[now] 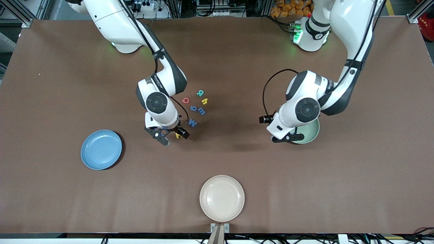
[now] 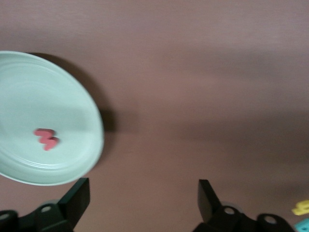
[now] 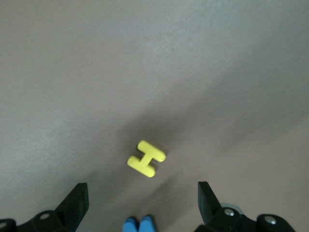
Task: Sort uppercase to blue plate, lowercase to green plate
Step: 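Release the pink m on the green plate while the right gripper grasps blue M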
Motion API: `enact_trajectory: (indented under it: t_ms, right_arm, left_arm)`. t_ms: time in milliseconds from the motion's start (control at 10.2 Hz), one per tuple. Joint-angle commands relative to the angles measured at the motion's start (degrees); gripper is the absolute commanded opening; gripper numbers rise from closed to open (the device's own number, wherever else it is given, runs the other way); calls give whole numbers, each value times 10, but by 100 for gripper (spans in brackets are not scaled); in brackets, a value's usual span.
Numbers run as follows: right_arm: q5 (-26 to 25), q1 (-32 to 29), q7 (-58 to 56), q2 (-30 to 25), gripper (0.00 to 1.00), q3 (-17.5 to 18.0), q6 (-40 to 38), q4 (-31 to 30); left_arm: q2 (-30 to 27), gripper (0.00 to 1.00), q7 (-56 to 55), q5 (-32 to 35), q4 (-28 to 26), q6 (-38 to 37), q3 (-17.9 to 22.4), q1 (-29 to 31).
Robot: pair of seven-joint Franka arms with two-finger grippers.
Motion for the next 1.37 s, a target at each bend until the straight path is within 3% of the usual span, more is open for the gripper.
enact_trajectory:
  t_ms: [0,293,782,1271]
  right_arm:
    - [31,27,32,35,100,-3,5,33]
    - [31,54,5,45,100,-4,28,26]
    - [31,63,-9,45,100,-3,79,-16]
    - [31,64,-7,39,100,1,72,-18]
  left_arm:
    - [26,100,-54,-14,38,23,0,-44]
    - [46,100,-76,-13,44,90,0,-86]
    - [64,100,-53,-12,43,90,0,-83]
    - [73,100,-60,-14,43,89,0,-86]
